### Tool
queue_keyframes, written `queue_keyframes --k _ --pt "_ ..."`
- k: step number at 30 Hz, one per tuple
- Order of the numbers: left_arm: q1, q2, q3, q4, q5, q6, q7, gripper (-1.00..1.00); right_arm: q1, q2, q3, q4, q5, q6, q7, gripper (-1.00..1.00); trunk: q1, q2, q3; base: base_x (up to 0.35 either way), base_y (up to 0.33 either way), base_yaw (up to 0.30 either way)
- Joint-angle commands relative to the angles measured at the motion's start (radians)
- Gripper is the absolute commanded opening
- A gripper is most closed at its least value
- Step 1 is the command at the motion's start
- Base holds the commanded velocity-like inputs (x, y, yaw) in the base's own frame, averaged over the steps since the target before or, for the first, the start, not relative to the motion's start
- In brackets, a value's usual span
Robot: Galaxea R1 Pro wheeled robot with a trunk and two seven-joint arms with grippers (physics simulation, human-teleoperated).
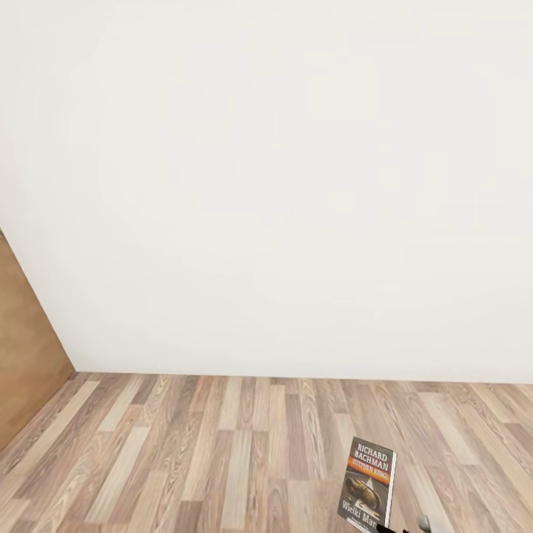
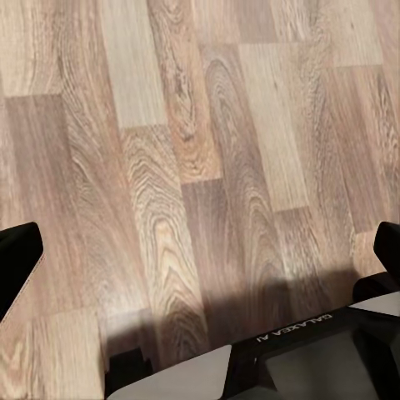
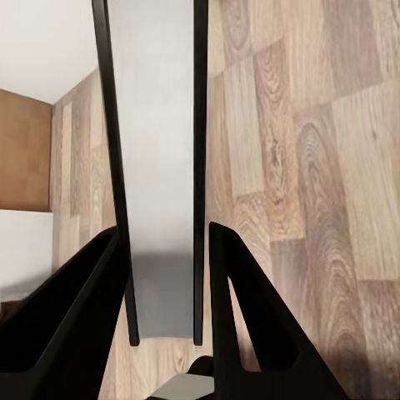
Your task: In the bedroom, move the book from the bed onto either nightstand, and place the two sandals side by side next to the bed.
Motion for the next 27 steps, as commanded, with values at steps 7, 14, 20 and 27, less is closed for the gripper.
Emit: queue_keyframes --k 7,14,20,27 --pt "-0.001 -0.001 0.009 0.001 -0.011 -0.004 -0.002 1.00 -0.001 0.000 -0.003 -0.001 -0.007 0.010 0.003 -1.00 0.001 -0.001 -0.001 0.327 0.000 0.000" --pt "-0.001 -0.003 0.009 0.001 -0.011 -0.004 -0.002 1.00 -0.001 0.000 -0.003 -0.001 -0.007 0.010 0.003 -1.00 0.001 -0.001 -0.001 0.327 0.000 0.000" --pt "-0.001 -0.003 0.009 0.000 -0.011 -0.004 -0.002 1.00 -0.001 0.000 -0.003 -0.001 -0.007 0.010 0.003 -1.00 0.001 -0.001 -0.001 0.327 0.000 0.000" --pt "-0.001 -0.003 0.009 0.000 -0.011 -0.004 -0.002 1.00 -0.001 0.000 -0.003 -0.001 -0.007 0.010 0.003 -1.00 0.001 -0.001 -0.001 0.327 0.000 0.000"
